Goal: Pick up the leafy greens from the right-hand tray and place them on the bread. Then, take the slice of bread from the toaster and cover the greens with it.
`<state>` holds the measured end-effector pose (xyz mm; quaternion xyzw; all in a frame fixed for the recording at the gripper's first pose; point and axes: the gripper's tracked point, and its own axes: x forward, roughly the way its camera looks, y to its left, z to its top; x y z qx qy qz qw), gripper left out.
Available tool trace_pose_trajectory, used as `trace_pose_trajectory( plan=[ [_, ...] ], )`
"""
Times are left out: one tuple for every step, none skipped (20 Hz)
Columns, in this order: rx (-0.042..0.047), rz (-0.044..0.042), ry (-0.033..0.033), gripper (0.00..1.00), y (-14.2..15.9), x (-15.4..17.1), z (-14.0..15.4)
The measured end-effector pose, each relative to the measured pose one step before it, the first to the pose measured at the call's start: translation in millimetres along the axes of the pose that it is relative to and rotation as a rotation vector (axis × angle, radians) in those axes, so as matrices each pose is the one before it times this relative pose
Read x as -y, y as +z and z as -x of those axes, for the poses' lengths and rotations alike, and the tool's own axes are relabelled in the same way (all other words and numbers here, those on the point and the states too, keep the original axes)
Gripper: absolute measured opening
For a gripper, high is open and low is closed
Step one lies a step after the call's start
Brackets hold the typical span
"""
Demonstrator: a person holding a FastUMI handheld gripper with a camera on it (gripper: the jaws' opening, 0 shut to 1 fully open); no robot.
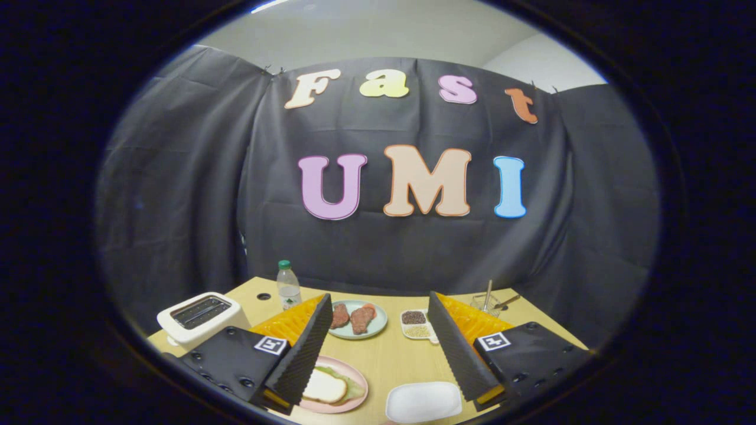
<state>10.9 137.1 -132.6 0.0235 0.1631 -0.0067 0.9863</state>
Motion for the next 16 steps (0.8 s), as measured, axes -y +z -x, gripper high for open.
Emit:
trace_pose_trajectory(
  plan=[
    [0.01416,0.00125,-0.00563,1.00,4.02,-0.33,0.31],
    [0.00384,0.00256,-0.00166,1.00,0.88,-1.84,-0.01],
    [0.00004,0.00139,0.00115,1.00,3.80,-0.60,1.24],
    [0.00572,0.00385,0.00082,1.00,2.97,-1.27,1.61],
    [0.00688,0.00506,0.00247,1.00,4.67,-1.25,0.72],
    [0.00420,0.00594,-0.00022,1.00,1.95,-0.67,1.63],
    [0.00839,0.00564,-0.00798,1.00,1.22,0.30,0.01],
    [0.01317,-0.00146,-0.00505,1.00,4.39,-0.19,0.03],
    [0.00399,-0.00391,0.00121,1.00,2.84,-2.85,0.61],
    [0.00172,-0.00467,0.00289,1.00,1.14,-2.69,-0.21],
    [0.00410,0.00030,0.00369,1.00,2.12,-1.61,1.23],
    [0.00681,0.00679,-0.00068,1.00,1.68,-0.06,-1.24],
    [-0.00058,0.00785,-0.00219,1.00,-0.28,-0.53,-0.14],
    [0.00339,0.00171,0.00129,1.00,1.02,-1.40,1.37],
    [0.00322,-0.00412,0.00002,1.00,2.36,-1.76,-0.10],
    [-0.00041,-0.01118,0.00713,1.00,1.67,-2.66,0.27]
  ],
)
